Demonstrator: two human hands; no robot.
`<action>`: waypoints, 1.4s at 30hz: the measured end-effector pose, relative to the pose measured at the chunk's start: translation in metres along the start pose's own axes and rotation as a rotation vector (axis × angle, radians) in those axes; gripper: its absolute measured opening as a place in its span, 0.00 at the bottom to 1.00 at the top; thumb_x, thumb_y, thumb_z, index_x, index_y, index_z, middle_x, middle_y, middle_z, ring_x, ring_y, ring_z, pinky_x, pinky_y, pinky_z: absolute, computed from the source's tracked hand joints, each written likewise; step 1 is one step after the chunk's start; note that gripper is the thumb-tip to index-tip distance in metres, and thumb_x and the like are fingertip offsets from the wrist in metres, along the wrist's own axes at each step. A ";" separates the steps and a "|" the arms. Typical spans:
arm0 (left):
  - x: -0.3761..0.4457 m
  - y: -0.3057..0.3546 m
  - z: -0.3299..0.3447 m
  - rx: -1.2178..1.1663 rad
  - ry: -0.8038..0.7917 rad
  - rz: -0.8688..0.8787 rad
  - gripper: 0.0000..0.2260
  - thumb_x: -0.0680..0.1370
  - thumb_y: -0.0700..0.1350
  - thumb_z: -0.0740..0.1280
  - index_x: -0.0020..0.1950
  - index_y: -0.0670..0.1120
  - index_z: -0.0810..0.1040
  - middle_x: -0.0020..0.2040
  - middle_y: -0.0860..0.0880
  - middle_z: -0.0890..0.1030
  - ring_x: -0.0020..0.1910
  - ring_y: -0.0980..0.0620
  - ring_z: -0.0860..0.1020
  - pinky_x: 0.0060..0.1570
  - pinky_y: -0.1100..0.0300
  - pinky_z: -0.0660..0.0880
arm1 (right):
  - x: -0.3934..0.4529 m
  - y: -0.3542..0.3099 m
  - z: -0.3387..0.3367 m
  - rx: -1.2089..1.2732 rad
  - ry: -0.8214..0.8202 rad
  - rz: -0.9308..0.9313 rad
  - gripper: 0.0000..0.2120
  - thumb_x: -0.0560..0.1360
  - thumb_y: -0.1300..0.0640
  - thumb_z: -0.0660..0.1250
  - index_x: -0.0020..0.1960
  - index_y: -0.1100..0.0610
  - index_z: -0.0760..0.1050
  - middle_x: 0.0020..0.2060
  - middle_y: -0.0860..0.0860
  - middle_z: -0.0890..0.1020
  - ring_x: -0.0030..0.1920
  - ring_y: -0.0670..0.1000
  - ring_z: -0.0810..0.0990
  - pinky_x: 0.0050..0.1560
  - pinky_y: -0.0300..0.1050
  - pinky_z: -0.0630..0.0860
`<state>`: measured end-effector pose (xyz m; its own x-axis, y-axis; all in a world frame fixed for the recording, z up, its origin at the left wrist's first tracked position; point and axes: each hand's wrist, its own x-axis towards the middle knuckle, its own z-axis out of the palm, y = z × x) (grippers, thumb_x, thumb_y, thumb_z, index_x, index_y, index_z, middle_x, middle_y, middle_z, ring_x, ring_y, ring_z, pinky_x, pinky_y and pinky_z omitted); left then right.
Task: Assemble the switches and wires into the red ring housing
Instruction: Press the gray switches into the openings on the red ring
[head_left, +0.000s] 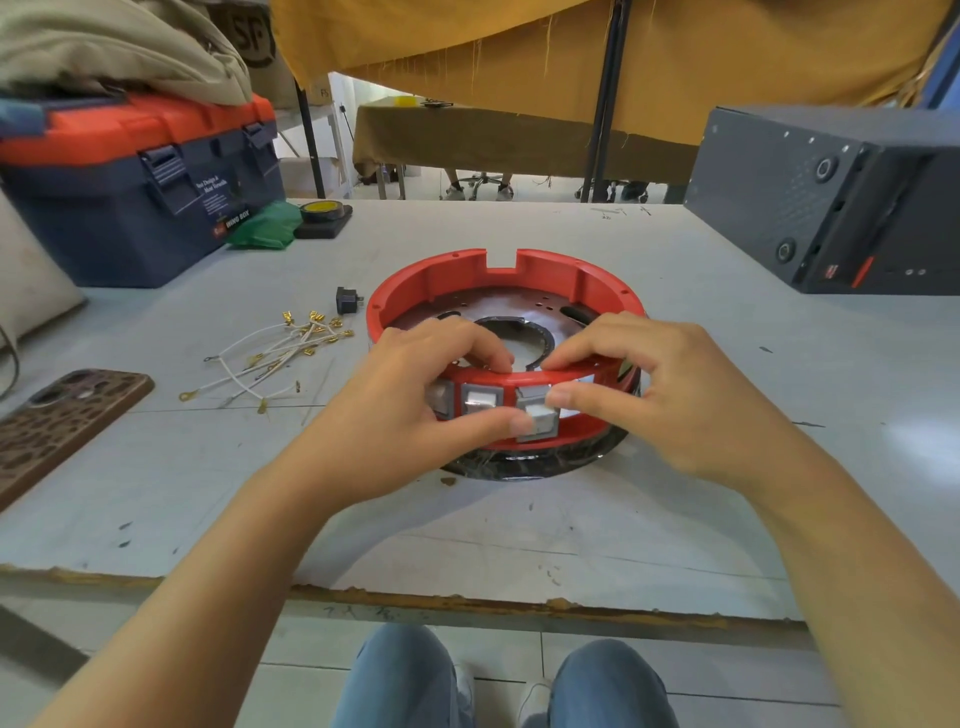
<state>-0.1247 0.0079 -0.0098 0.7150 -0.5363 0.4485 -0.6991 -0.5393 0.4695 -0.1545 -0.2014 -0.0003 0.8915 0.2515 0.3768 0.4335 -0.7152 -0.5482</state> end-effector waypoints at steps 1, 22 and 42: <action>0.001 0.000 -0.001 -0.027 0.009 0.003 0.14 0.70 0.60 0.68 0.50 0.53 0.77 0.48 0.58 0.79 0.50 0.59 0.76 0.48 0.66 0.71 | 0.000 0.000 0.001 0.009 0.000 -0.004 0.12 0.69 0.45 0.67 0.50 0.48 0.81 0.44 0.39 0.79 0.49 0.39 0.75 0.48 0.27 0.70; 0.004 -0.004 0.005 -0.124 0.101 0.075 0.14 0.73 0.55 0.65 0.47 0.47 0.82 0.43 0.54 0.81 0.45 0.54 0.78 0.44 0.57 0.73 | 0.004 0.009 0.002 0.225 -0.028 0.005 0.04 0.70 0.55 0.72 0.45 0.49 0.80 0.41 0.45 0.79 0.44 0.45 0.77 0.47 0.41 0.73; 0.001 -0.001 0.007 -0.068 0.108 0.062 0.10 0.76 0.52 0.64 0.47 0.48 0.80 0.44 0.54 0.80 0.47 0.55 0.77 0.48 0.51 0.72 | 0.002 0.010 0.004 0.179 -0.016 -0.003 0.04 0.73 0.52 0.68 0.47 0.47 0.79 0.44 0.45 0.79 0.48 0.46 0.77 0.47 0.46 0.75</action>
<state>-0.1233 0.0028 -0.0149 0.6703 -0.4921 0.5555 -0.7420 -0.4605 0.4873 -0.1473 -0.2053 -0.0082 0.8915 0.2645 0.3679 0.4515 -0.5875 -0.6716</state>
